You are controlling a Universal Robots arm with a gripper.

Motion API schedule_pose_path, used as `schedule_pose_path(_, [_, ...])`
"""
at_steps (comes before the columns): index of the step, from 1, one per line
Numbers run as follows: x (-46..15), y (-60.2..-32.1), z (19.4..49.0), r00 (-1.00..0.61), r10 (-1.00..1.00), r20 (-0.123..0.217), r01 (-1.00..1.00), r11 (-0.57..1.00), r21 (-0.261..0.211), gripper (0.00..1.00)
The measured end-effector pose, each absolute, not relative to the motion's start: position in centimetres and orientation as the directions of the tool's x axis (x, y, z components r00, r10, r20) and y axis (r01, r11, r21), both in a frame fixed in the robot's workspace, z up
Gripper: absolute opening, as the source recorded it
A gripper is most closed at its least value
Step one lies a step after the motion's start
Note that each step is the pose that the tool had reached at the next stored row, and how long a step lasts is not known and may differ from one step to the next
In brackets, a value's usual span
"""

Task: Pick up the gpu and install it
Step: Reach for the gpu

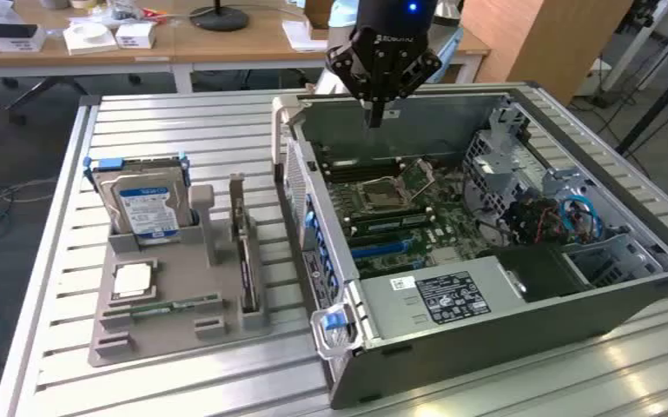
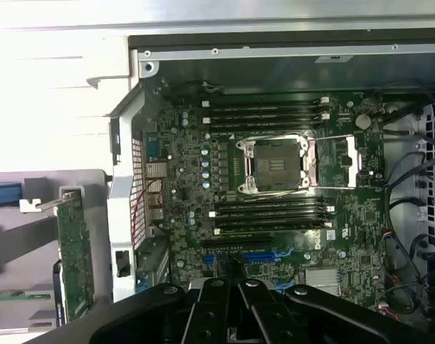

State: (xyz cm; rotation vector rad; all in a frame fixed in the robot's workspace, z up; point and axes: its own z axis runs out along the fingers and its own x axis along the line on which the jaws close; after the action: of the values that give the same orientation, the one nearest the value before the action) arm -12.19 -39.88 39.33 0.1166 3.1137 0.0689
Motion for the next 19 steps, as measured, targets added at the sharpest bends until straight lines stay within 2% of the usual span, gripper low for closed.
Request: schedule_pose_path(19, [-13.03, -39.89, 39.31, -0.997, 0.075, -0.023, 0.074, 0.996, 0.045, 0.10])
